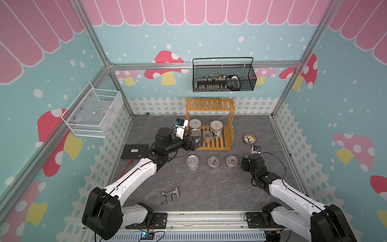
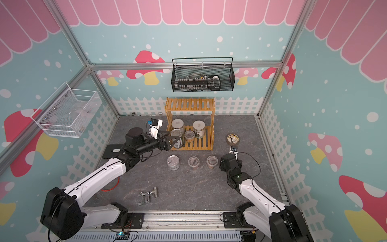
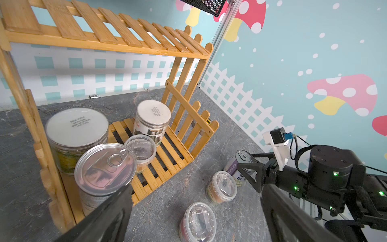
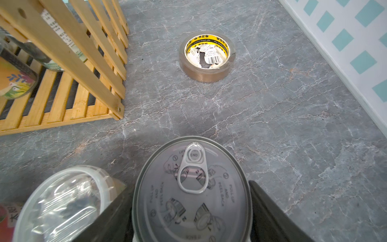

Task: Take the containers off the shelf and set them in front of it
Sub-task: Place the container at the center of the board.

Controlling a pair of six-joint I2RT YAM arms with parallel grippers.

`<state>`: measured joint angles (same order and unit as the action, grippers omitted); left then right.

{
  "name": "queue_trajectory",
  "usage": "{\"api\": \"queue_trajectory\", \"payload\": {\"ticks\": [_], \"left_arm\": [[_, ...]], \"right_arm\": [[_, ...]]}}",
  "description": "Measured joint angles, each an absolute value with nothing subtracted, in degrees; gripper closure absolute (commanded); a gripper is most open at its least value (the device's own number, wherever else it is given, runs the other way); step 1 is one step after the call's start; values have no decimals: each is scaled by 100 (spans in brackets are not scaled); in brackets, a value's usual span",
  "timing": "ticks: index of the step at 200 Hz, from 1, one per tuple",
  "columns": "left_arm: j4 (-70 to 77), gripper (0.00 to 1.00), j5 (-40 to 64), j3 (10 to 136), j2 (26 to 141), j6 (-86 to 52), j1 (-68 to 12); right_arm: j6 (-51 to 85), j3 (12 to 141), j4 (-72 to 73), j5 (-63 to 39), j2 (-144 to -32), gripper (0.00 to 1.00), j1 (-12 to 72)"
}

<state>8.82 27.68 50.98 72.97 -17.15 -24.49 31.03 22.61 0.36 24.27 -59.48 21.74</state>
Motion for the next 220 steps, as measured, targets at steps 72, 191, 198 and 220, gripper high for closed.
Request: {"api": "queue_trajectory", "payload": {"ticks": [72, 191, 198, 220], "left_arm": [[882, 1, 2768, 5098, 7297, -1712, -2449], [851, 1, 2661, 5098, 7297, -1682, -2532], [825, 1, 2611, 5098, 7297, -1660, -2580], [694, 1, 2364, 5098, 7297, -1599, -2794]], "right_arm": [[3205, 2193, 368, 2519, -6145, 20, 2112], [2932, 2292, 329, 2541, -5686, 1, 2067], [2860, 2338, 281, 2512, -5575, 1, 2067], [2602, 2517, 145, 2353, -5240, 1, 2067]]}}
